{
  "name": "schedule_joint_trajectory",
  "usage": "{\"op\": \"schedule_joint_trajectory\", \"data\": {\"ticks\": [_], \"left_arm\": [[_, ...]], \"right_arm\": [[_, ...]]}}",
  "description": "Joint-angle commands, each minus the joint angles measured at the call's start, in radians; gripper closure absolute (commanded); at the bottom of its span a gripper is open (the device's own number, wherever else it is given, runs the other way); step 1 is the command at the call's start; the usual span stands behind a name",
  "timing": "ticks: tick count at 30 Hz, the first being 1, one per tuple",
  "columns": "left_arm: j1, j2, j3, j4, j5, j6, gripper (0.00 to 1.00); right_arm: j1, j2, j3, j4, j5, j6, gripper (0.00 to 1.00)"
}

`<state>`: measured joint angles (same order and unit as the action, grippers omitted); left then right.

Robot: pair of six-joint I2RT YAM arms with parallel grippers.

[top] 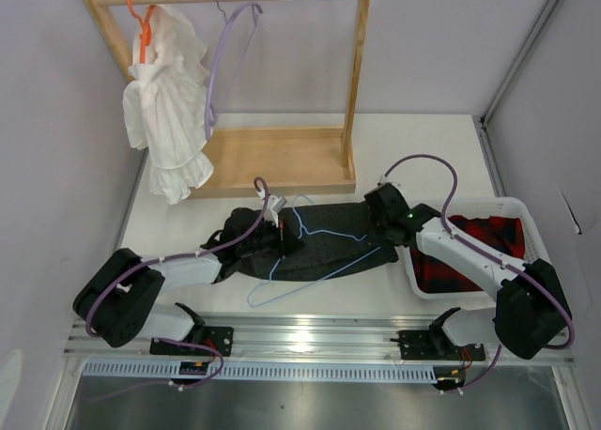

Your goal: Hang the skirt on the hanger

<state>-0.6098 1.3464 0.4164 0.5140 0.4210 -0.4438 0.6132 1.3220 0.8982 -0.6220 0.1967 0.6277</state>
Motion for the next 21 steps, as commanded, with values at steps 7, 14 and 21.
{"op": "schedule_joint_trajectory", "data": {"ticks": [7, 14, 21], "left_arm": [[0.004, -0.015, -0.018, -0.04, -0.14, 0.096, 1.0], [0.004, -0.052, -0.036, -0.045, -0.26, 0.134, 1.0], [0.005, -0.047, -0.082, 0.059, -0.33, 0.166, 1.0]], "right_arm": [[-0.004, -0.017, 0.09, -0.035, -0.002, -0.017, 1.0], [-0.01, -0.023, 0.143, -0.076, -0.02, -0.026, 1.0], [-0.021, -0.023, 0.142, -0.096, -0.036, -0.031, 1.0]]}}
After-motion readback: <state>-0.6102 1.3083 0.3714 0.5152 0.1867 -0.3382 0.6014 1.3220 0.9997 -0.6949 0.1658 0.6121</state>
